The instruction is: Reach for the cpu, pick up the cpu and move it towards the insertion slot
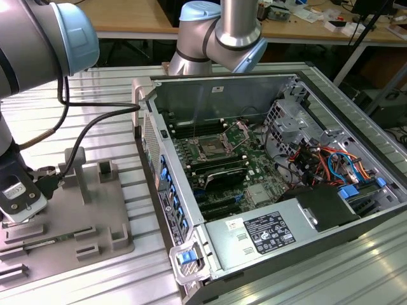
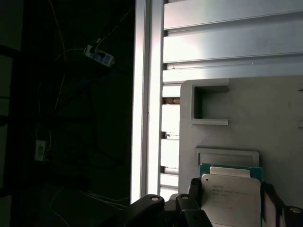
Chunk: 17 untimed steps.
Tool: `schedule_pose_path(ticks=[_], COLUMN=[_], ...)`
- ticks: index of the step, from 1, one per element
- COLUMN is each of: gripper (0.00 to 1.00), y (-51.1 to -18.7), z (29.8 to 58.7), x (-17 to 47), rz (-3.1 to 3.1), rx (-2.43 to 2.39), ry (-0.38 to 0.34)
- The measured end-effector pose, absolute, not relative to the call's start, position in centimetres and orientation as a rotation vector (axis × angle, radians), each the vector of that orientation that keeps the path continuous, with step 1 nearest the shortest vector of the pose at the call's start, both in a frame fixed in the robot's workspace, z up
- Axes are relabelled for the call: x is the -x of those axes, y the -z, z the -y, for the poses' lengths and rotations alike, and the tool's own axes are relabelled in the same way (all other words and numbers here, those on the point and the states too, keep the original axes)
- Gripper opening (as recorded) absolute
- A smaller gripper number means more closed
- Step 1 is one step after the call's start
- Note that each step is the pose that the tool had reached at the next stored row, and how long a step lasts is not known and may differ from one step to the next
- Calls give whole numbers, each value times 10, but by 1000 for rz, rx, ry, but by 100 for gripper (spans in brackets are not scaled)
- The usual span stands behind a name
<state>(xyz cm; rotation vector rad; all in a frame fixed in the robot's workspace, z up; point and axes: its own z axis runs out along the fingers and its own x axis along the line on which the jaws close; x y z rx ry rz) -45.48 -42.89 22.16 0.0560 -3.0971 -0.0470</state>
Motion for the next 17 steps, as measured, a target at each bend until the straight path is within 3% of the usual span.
schedule_pose_path(ticks=[17], gripper=[55], y=[-225], z=[429], x=[455], rz=[3097], rx=[-56], ry=[47])
